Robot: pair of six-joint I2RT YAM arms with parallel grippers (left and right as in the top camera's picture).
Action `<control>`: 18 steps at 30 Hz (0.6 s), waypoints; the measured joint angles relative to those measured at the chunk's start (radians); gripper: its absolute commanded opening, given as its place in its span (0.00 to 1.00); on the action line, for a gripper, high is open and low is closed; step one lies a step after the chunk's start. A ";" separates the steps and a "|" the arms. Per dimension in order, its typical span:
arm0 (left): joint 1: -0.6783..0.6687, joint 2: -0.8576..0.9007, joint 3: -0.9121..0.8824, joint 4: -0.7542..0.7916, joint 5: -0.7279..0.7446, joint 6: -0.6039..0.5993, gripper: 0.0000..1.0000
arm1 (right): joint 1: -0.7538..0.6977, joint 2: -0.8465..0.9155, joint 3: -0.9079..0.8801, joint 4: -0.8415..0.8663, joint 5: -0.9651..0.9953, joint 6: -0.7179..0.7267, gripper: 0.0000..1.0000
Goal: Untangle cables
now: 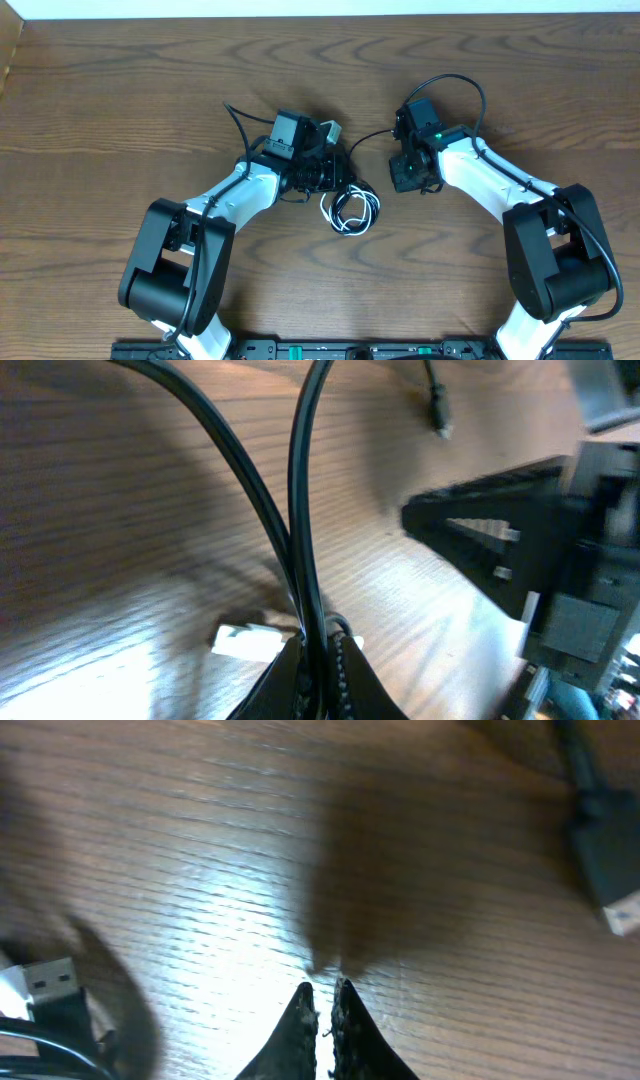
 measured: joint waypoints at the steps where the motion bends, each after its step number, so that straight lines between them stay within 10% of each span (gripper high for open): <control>1: -0.001 0.000 0.000 -0.005 -0.014 0.000 0.08 | 0.000 0.000 0.000 0.000 0.000 0.004 0.11; 6: -0.002 0.000 0.000 -0.007 -0.054 0.000 0.08 | 0.000 0.000 0.000 0.048 -0.154 -0.061 0.27; 18: -0.002 0.000 -0.001 0.078 0.042 0.000 0.08 | 0.006 0.000 -0.001 0.107 -0.492 -0.230 0.28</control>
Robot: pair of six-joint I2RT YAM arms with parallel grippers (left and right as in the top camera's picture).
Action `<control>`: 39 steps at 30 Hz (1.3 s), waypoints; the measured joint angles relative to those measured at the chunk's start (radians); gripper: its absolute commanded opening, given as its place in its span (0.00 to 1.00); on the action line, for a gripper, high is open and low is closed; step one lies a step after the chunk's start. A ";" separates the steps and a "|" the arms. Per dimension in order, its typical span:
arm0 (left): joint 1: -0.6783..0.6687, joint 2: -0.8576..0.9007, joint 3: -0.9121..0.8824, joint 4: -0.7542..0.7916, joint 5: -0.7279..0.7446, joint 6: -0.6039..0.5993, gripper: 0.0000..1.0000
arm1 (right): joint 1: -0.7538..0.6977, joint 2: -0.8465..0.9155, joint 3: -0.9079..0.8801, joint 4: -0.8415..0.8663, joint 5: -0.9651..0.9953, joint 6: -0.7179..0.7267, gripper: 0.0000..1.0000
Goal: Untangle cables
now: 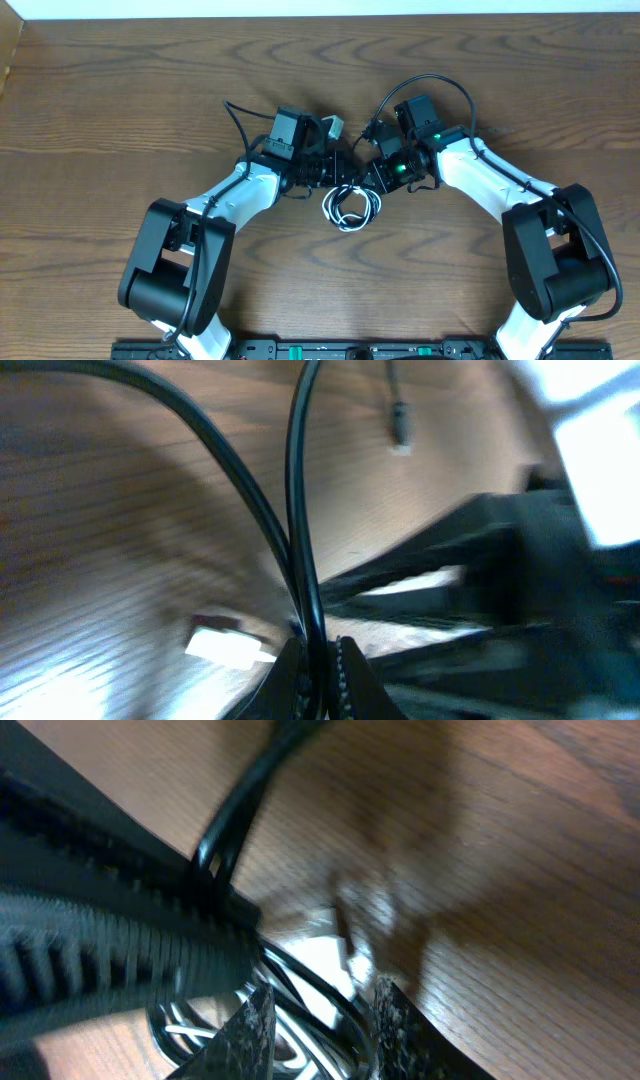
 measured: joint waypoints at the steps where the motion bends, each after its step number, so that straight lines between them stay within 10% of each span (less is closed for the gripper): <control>1: 0.000 0.000 0.000 0.017 0.025 0.000 0.08 | 0.001 0.000 0.000 -0.001 -0.006 -0.006 0.28; 19: -0.001 0.002 0.000 0.009 0.072 -0.053 0.08 | 0.005 0.000 0.000 -0.027 0.257 0.046 0.01; 27: -0.014 0.002 0.000 -0.025 -0.026 -0.086 0.08 | 0.005 0.000 0.000 -0.047 0.304 0.040 0.38; 39: -0.018 0.002 0.000 -0.031 -0.079 -0.161 0.08 | 0.005 0.000 0.000 -0.048 0.018 -0.101 0.40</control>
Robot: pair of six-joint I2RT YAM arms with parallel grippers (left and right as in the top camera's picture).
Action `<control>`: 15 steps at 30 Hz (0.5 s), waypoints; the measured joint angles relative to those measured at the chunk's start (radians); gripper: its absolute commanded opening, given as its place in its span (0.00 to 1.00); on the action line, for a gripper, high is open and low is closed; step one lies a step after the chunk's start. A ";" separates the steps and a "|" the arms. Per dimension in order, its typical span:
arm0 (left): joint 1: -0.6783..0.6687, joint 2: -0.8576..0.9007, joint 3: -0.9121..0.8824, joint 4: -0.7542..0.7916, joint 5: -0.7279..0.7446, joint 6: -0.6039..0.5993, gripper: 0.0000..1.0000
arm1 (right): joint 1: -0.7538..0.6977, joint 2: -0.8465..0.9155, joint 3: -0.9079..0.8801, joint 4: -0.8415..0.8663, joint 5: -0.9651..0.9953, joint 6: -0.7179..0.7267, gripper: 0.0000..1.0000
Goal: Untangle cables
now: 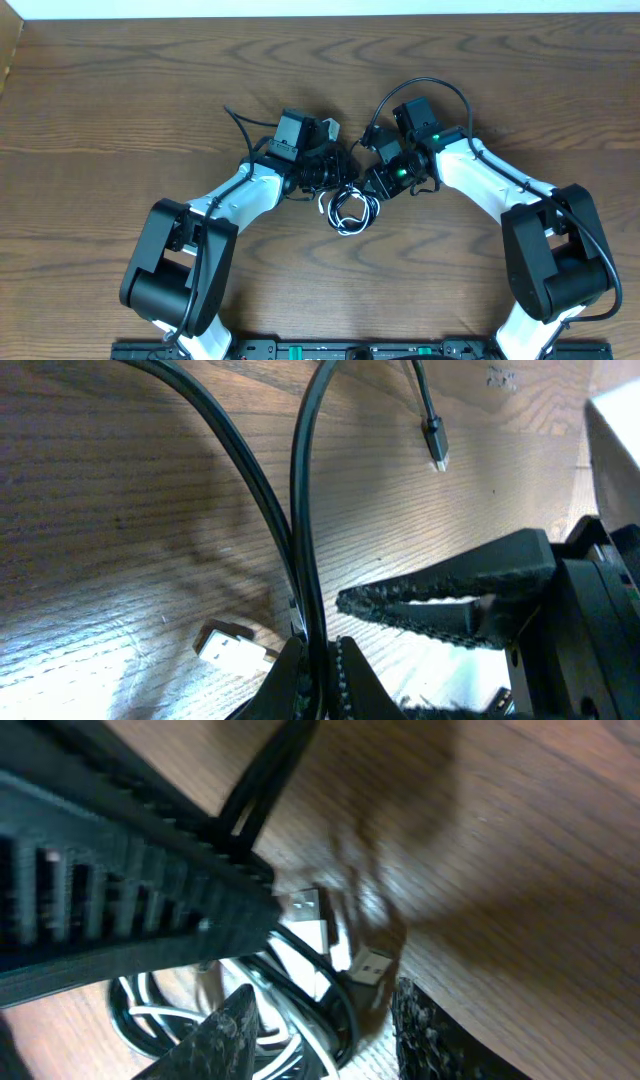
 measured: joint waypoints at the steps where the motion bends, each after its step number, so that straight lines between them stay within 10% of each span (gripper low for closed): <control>1: 0.000 0.000 0.000 0.000 0.000 -0.005 0.08 | 0.000 0.000 0.000 0.000 -0.007 -0.003 0.40; 15: 0.000 0.000 0.000 0.000 0.002 -0.079 0.08 | 0.000 0.000 0.000 0.014 -0.039 -0.031 0.35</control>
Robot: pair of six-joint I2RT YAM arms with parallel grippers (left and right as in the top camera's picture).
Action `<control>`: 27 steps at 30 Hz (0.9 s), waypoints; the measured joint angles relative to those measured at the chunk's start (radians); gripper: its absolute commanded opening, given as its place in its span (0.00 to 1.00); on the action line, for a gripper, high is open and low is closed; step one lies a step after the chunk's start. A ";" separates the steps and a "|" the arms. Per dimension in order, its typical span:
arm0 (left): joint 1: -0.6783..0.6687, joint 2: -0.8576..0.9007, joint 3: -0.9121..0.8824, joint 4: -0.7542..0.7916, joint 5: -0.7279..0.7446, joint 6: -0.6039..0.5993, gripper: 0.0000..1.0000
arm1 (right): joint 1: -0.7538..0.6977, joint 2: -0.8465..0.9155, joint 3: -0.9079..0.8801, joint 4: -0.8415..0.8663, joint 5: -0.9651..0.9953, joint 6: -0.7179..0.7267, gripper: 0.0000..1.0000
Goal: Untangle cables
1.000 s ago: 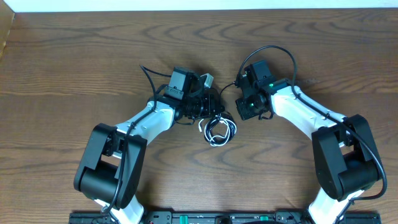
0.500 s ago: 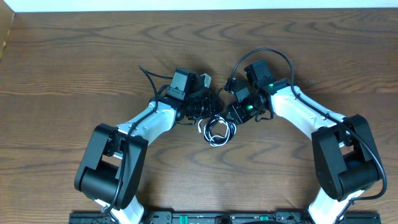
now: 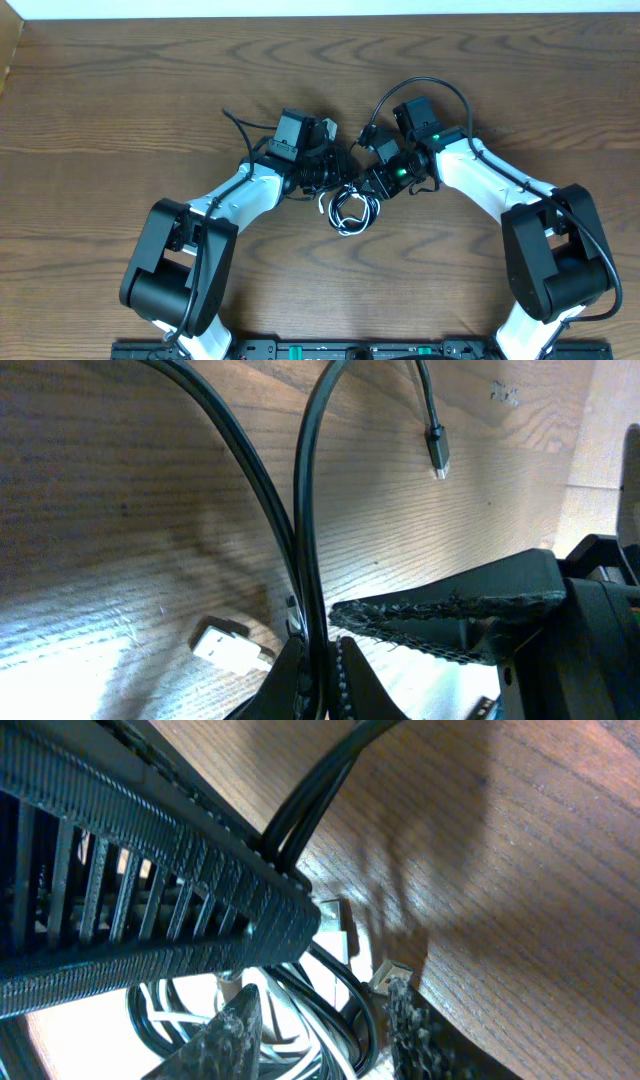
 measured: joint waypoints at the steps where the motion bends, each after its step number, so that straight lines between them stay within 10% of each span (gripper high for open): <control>1: 0.000 0.000 0.000 0.000 0.004 -0.011 0.08 | 0.000 0.000 0.000 0.001 0.000 -0.001 0.35; 27: 0.001 0.000 0.000 0.019 0.029 -0.096 0.08 | 0.063 0.000 0.000 0.002 0.080 -0.013 0.33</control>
